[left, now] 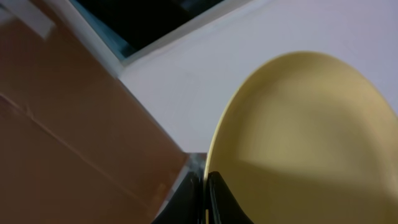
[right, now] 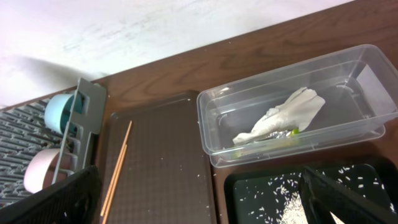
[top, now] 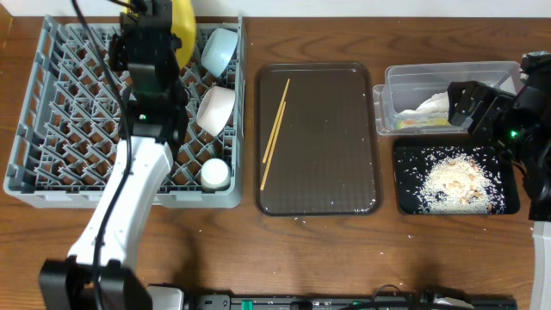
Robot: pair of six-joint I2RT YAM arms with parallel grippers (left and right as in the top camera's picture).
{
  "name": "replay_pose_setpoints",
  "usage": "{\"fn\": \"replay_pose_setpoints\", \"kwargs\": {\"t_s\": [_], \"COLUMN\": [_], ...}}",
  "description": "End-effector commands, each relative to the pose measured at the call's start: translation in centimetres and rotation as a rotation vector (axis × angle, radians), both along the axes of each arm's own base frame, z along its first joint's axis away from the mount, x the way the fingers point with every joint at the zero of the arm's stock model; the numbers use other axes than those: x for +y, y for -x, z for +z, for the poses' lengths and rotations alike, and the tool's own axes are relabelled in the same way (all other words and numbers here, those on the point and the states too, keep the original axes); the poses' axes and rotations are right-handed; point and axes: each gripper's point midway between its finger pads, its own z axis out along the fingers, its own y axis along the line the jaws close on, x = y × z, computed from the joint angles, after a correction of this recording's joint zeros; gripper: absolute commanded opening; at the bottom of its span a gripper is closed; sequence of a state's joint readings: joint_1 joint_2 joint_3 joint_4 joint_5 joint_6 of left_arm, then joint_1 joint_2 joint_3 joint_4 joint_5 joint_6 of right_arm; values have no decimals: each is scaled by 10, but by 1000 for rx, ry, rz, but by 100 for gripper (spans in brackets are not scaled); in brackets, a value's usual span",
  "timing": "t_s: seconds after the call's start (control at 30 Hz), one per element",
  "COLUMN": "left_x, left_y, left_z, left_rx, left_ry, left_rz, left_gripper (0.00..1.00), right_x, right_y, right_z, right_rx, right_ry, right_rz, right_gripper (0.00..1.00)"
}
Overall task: Sort waste into correct bins and load items into the dishwasher
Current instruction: 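Lift the yellow plate and carry it into the rack, then set the yellow plate upright at the back of the rack and release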
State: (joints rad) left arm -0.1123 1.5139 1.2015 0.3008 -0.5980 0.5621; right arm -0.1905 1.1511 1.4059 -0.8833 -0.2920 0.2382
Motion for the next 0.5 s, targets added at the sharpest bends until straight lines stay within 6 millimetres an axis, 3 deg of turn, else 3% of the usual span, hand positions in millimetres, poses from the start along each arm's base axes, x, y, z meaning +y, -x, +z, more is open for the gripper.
{"fn": "replay_pose_setpoints", "kwargs": {"t_s": [0.0,0.23,0.47], "left_x": [5,5,5], "left_y": [-19,-52,-66], "left_z": [-21,-66,-97], "left_rx": [104,187,224], "left_ry": [-139,-274,-295], "left_rz": [-10,-16,-18], "left_gripper": [7,7,8], "right_x": [-3,-3,-3], "right_y": [0,0,0], "right_z": [2,2,2], "right_rx": [-4,-4,-4], "right_ry": [-11,-11,-11], "right_rz": [-14,-14,-14], "right_gripper": [99,99,99]}}
